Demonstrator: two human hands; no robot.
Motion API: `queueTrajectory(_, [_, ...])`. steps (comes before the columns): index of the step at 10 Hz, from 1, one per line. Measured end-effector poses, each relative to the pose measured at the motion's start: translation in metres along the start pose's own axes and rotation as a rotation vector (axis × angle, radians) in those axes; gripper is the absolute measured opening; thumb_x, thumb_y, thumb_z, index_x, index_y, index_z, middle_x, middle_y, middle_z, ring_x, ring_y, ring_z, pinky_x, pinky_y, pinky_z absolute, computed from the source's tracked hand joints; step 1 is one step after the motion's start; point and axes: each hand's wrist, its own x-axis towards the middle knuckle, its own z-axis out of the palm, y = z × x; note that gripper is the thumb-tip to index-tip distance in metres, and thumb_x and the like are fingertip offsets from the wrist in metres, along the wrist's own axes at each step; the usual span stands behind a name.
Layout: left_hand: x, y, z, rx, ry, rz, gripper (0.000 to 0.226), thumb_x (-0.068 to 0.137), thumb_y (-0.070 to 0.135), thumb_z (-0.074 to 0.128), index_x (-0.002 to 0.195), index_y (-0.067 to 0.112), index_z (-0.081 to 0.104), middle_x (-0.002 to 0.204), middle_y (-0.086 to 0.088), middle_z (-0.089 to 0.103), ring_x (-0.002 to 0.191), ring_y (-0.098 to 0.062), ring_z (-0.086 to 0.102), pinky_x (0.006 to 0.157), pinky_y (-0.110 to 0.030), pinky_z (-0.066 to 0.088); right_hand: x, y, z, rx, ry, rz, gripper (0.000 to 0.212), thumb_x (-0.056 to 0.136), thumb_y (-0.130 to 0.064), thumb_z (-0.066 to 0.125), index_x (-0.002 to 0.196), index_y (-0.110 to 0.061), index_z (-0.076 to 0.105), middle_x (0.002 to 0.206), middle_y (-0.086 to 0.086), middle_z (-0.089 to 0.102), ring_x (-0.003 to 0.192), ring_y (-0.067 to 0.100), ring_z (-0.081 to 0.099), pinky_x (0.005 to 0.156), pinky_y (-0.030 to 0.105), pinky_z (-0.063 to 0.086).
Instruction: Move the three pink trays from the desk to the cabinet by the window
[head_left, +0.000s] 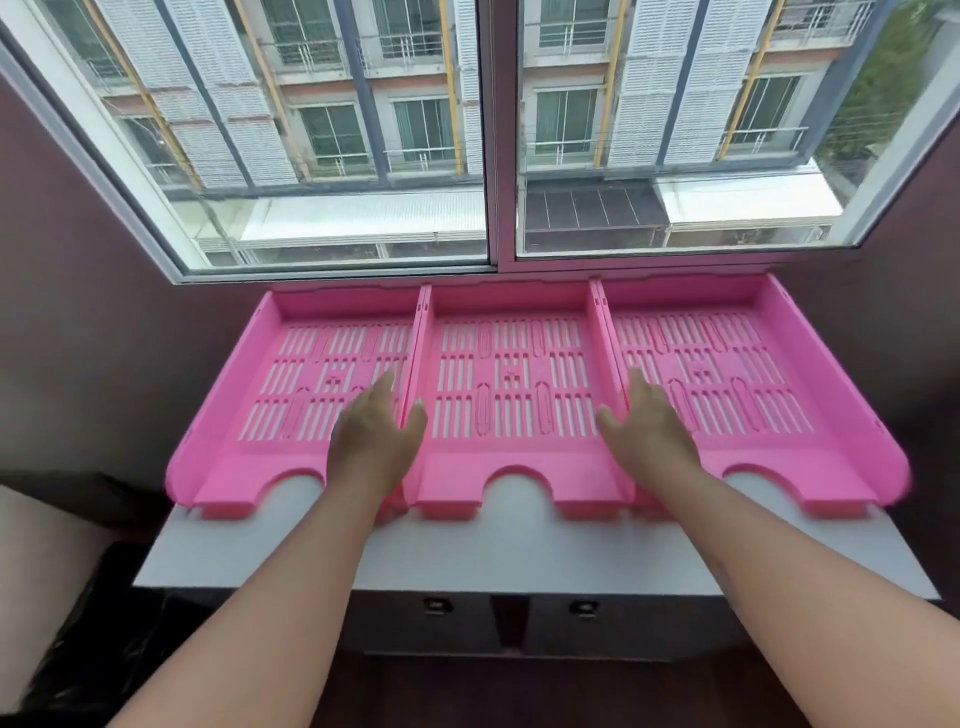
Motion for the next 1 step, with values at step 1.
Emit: queueTrajectory(1, [-0.0292,-0.0171,-0.0067,0.165,0.068,0.084,0.065,0.091,0.054,0.043,0.143,0.014,0.038,0.143,-0.007,0.051,0.131,-0.026,0.047,0.11,-0.047,0.036,-0.0214,0.0151,-0.0137,-0.048,0.067,0.01,0.073,0.096,-0.047,0.047,0.155,-0.013,0.02,0.154,0.012,0.036,0.136,0.032,0.042,0.103,0.046,0.041])
